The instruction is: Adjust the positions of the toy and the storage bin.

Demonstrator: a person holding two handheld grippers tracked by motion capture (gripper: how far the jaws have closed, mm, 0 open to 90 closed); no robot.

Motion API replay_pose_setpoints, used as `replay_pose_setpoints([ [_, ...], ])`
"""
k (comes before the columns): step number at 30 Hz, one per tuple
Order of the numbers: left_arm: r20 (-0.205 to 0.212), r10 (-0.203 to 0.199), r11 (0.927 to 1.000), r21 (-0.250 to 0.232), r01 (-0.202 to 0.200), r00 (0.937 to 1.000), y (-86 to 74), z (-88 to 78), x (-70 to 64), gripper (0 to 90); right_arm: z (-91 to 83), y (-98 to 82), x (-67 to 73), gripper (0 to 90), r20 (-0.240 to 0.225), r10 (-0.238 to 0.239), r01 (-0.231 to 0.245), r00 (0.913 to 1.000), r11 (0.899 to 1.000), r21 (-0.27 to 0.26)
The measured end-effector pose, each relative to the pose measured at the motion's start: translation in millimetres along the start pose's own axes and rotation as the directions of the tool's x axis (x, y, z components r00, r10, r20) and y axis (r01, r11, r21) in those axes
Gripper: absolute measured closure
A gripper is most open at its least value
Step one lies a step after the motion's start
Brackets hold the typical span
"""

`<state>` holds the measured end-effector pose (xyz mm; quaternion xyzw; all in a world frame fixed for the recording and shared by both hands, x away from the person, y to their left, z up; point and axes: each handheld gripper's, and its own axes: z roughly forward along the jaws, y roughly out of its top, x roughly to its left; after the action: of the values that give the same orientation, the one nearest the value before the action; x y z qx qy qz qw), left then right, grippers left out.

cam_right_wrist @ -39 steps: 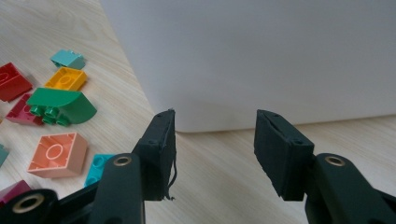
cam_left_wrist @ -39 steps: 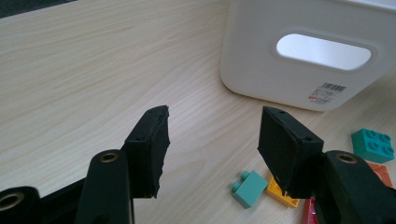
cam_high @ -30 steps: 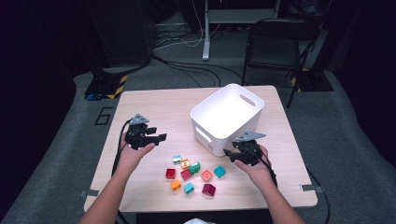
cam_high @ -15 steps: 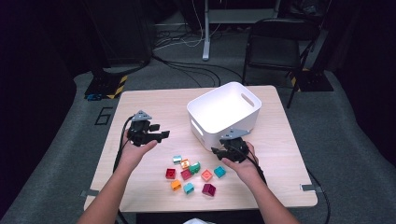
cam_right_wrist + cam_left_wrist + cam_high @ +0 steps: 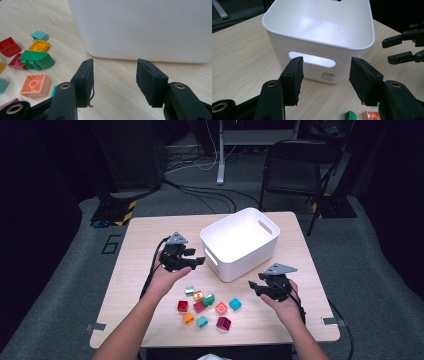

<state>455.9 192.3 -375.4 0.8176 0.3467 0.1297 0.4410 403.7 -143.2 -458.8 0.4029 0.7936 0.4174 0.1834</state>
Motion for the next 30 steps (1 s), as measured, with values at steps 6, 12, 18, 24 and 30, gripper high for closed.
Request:
replay_pose_setpoints([
  [6,0.027,0.036,0.9994,-0.003,-0.036,0.999,15.6,10.7,-15.7,42.8,-16.4,-9.6,-7.7,47.0,0.035,0.008,-0.008,0.9993,1.0,-0.007],
  [12,0.069,0.06,0.9981,0.01,-0.061,0.9958,24.5,27.9,-30.0,43.0,-26.4,-20.2,-15.2,47.0,0.058,0.042,-0.041,0.9974,0.999,-0.014],
  [18,0.098,0.068,0.9974,0.015,-0.07,0.9929,28.4,39.0,-39.0,43.6,-26.1,-28.2,-19.2,47.0,0.066,0.064,-0.064,0.9957,0.998,-0.011],
  [24,0.114,0.072,0.9963,0.039,-0.077,0.9909,27.8,54.3,-46.6,44.0,-27.2,-29.9,-21.2,47.0,0.07,0.071,-0.07,0.995,0.997,-0.016],
  [30,0.083,0.072,0.9965,0.035,-0.076,0.9939,23.3,58.5,-46.3,46.3,-27.5,-30.5,-22.0,46.8,0.074,0.071,-0.07,0.9948,0.997,-0.014],
])
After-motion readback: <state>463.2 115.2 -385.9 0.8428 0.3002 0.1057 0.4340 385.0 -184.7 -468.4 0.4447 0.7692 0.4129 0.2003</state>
